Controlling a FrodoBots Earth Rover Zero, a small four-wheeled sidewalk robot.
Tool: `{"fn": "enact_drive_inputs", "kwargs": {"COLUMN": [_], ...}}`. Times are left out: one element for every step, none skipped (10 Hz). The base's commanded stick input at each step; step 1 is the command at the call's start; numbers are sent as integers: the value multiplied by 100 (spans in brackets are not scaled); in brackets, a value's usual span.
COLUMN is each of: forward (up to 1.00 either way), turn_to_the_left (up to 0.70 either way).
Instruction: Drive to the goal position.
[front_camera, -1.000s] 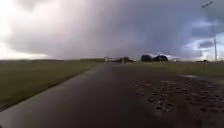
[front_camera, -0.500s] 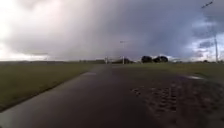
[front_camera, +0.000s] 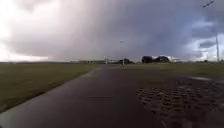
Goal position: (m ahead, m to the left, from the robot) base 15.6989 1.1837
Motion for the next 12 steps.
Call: {"fn": "enact_drive_inputs", "kwargs": {"forward": [70, 70, 70, 70, 70, 70, 70, 70, 70, 70, 70, 70], "turn_to_the_left": [0, 0, 0, 0, 0, -14, -14, -14, -14, -14, 0, 0]}}
